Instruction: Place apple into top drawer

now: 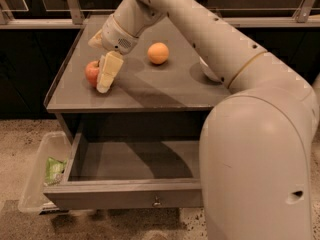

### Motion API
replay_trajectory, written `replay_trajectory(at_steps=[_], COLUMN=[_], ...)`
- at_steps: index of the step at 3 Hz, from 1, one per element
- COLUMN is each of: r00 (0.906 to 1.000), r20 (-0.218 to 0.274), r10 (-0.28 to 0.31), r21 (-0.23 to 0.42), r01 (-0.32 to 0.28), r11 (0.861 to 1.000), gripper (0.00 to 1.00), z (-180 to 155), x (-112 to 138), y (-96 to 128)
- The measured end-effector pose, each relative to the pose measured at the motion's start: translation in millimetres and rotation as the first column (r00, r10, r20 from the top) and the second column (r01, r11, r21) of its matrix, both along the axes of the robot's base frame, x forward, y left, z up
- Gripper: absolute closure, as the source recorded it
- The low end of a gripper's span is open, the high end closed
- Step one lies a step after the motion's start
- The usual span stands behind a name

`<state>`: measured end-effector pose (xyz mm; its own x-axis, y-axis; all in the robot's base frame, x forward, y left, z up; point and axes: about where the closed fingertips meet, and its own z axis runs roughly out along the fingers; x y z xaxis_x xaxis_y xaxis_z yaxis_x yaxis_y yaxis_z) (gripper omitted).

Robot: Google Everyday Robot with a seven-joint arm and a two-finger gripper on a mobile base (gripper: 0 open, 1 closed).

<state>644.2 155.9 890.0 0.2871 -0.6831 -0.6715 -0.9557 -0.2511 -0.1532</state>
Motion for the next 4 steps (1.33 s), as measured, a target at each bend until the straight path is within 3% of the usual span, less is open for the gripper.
replay_trajectory(at_steps=[1,2,4], r00=[0.9984,0.9984,0.9984], r20=[-0.031,-0.031,-0.031], r10=[0.048,0.048,0.048], r21=[-0.023,-0.024,-0.024], r01=[-0.048,-0.049,-0.049], r11=[0.999,0.999,0.999], gripper=[0.00,0.00,0.41], z=[-25.5,-26.0,-26.0], x=[1.4,1.4,1.4], y=[24.8,24.9,25.0])
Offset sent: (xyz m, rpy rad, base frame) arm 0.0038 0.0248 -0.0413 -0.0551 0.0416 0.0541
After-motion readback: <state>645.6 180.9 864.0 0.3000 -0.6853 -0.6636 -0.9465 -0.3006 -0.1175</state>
